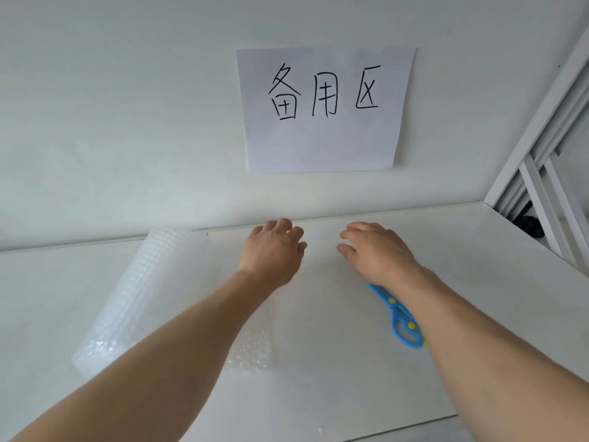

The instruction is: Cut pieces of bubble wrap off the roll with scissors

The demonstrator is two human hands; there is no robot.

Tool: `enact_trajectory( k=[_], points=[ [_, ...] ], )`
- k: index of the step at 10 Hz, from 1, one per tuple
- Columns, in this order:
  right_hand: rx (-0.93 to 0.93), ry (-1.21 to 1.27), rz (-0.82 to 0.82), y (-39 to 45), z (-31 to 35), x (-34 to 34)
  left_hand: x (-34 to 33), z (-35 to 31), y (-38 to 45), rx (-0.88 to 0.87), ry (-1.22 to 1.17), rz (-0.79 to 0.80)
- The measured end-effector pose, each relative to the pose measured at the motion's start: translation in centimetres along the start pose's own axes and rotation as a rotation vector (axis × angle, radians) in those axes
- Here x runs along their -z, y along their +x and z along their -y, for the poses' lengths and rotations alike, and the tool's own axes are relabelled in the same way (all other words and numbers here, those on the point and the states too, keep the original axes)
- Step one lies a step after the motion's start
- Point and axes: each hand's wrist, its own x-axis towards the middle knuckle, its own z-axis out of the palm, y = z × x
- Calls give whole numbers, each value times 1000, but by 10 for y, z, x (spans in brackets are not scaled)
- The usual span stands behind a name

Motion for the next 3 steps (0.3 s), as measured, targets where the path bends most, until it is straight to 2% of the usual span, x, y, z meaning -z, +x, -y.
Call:
enact_trajectory(
  k=[2,3],
  points=[
    [120,-52,-135,-46,10,80,89,15,-16,-248,22,-230],
    [166,19,-293,-84,19,127,141,23,-36,-351,9,-467]
  ],
)
